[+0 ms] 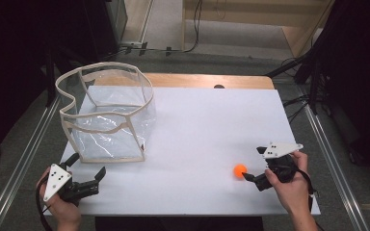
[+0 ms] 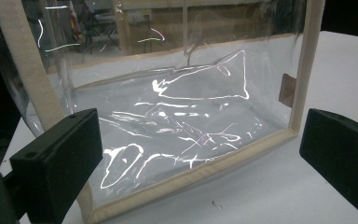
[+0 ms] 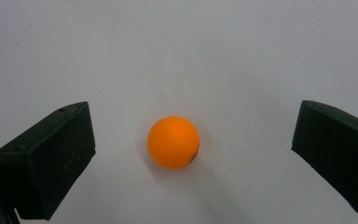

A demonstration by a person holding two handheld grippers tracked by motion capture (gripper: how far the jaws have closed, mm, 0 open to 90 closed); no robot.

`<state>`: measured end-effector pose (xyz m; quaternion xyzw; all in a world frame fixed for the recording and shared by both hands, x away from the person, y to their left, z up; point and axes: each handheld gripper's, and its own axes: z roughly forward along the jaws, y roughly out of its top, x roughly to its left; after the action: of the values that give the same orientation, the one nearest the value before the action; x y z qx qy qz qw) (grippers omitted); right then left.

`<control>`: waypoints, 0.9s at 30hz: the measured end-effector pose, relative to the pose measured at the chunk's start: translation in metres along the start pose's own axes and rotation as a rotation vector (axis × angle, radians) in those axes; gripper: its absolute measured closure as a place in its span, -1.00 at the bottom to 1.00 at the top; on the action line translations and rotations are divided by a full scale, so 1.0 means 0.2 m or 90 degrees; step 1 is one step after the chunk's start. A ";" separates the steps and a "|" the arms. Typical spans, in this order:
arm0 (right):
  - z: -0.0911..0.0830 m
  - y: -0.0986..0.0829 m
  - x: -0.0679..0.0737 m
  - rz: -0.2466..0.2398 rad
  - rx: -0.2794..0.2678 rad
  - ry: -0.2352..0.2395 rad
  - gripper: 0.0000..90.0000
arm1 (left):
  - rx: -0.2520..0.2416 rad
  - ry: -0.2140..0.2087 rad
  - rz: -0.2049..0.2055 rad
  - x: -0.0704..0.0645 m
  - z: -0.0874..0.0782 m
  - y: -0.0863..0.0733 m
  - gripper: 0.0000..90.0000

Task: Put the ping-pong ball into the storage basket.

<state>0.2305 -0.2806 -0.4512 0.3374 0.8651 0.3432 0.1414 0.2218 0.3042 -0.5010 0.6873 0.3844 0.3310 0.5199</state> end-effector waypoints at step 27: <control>0.17 0.05 0.06 -0.063 0.133 0.014 -0.67 | 0.000 -0.001 0.001 0.00 0.00 0.00 -1.00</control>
<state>0.2435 -0.2497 -0.4692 0.3035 0.9132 0.2476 0.1129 0.2218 0.3040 -0.5010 0.6881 0.3834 0.3309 0.5197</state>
